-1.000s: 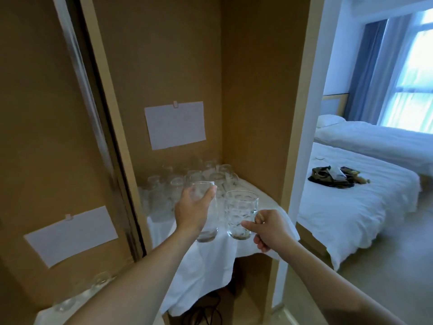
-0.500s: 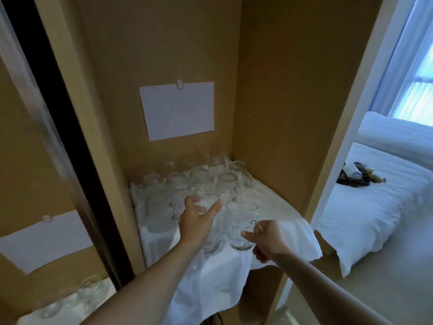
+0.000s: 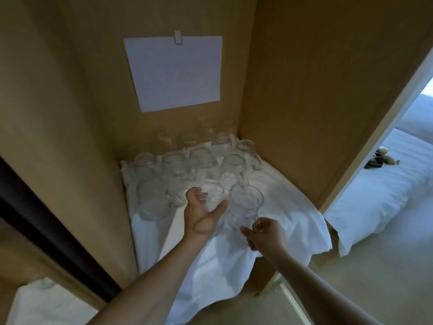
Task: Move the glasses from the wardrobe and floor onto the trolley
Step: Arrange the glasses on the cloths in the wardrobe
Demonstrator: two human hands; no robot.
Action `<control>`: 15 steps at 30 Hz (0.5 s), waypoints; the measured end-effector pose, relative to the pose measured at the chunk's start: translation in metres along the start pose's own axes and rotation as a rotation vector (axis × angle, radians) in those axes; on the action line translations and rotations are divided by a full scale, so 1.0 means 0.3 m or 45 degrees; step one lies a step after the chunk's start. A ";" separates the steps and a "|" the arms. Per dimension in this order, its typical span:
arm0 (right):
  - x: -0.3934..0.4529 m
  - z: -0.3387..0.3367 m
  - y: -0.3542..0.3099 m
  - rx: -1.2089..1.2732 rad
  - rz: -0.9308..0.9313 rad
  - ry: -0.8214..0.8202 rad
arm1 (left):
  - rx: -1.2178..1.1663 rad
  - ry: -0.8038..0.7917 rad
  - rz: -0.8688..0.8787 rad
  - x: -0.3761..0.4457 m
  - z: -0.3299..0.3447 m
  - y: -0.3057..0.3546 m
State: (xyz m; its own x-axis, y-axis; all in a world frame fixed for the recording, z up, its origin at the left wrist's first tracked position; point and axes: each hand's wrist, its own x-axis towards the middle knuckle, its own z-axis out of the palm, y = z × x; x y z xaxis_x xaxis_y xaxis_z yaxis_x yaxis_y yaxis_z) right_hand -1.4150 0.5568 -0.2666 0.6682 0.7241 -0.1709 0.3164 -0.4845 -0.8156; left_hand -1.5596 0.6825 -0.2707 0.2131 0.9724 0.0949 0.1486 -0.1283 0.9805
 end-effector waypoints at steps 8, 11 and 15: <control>0.007 -0.066 0.050 0.113 -0.139 -0.262 | 0.082 0.070 0.110 -0.024 0.004 -0.032; 0.039 -0.127 0.045 0.404 -0.171 -0.269 | 0.082 0.139 0.095 -0.032 0.017 -0.020; 0.152 -0.166 0.037 0.394 -0.247 -0.375 | 0.112 0.241 0.069 -0.046 0.041 -0.021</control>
State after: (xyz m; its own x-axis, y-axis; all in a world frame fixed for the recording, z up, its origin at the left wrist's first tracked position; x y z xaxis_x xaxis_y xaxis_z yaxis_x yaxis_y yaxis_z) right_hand -1.3475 0.5601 -0.2560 0.3827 0.9171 -0.1119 0.1709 -0.1893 -0.9669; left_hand -1.5517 0.6674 -0.2804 0.0387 0.9819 0.1855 0.2271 -0.1894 0.9553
